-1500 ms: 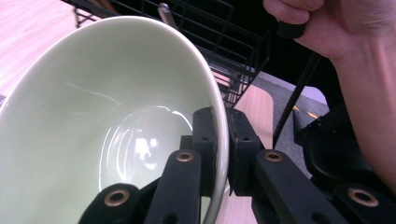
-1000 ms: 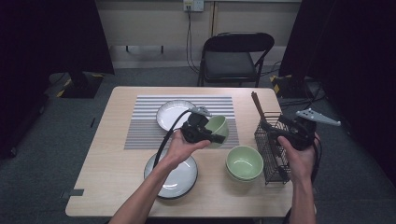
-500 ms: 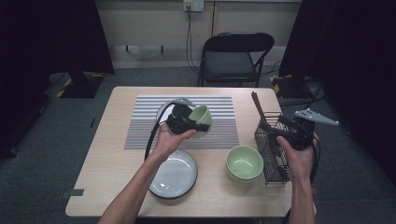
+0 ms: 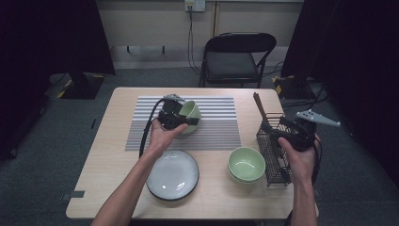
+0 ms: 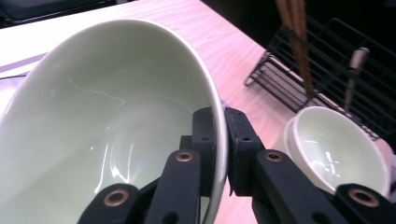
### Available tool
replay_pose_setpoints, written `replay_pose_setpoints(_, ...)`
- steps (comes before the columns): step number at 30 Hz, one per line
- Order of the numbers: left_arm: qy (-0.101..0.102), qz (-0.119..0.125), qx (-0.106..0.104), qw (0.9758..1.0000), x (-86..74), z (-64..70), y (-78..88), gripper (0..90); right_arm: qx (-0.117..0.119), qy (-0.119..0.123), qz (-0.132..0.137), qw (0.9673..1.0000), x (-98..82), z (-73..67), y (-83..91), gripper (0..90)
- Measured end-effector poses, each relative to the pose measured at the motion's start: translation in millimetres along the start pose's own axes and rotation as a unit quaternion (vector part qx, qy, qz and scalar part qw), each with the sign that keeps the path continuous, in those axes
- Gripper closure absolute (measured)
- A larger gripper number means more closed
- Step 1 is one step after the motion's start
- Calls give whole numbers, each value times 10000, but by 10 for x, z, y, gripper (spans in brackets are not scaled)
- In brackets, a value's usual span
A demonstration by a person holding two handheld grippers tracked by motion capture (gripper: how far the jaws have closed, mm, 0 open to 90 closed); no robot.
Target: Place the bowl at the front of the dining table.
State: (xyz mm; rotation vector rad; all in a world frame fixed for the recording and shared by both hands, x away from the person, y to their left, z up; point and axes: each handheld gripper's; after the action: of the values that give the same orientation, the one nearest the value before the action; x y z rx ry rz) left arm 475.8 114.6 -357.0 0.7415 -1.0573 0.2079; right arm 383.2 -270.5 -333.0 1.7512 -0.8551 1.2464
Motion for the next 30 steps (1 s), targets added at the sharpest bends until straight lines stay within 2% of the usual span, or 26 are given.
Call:
replay_pose_setpoints(6,80,-7,223,9997,17,-158,28,836,4,-4,-62,10000,-12,-12,-19,175)
replay_pose_setpoints(7,120,13,326,9994,30,-216,44,836,8,9,-64,10000,-13,-14,-22,175)
replay_pose_setpoints(13,119,16,438,9990,49,-336,46,836,4,1,-61,10000,-13,-18,-22,175)
replay_pose_setpoints(17,211,27,552,9982,49,-436,47,836,26,31,-89,10000,-17,-33,-34,175)
replay_pose_setpoints(18,239,-4,657,9976,36,-472,33,836,26,64,-86,9999,-17,-35,-39,175)
replay_pose_setpoints(22,294,-14,736,9969,7,-536,11,836,33,62,-94,9999,-19,-39,-41,175)
replay_pose_setpoints(24,337,-30,855,9958,-27,-591,-30,836,28,53,-80,9999,-14,-37,-36,175)
replay_pose_setpoints(27,432,-28,902,9950,-48,-645,-66,836,28,48,-92,9999,-13,-43,-32,175)
replay_pose_setpoints(30,399,-88,938,9948,-68,-680,-103,836,51,58,-99,9999,-14,-50,-39,174)
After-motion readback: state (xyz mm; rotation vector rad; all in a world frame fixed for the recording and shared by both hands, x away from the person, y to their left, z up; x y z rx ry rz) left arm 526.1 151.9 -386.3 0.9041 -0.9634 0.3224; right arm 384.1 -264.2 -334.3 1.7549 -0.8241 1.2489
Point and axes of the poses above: each handheld gripper's, and its own axes: y roughly backward along the jaws, x roughly out of its top, z roughly to its right, and after that the axes turned 8 degrees about z, right-handed
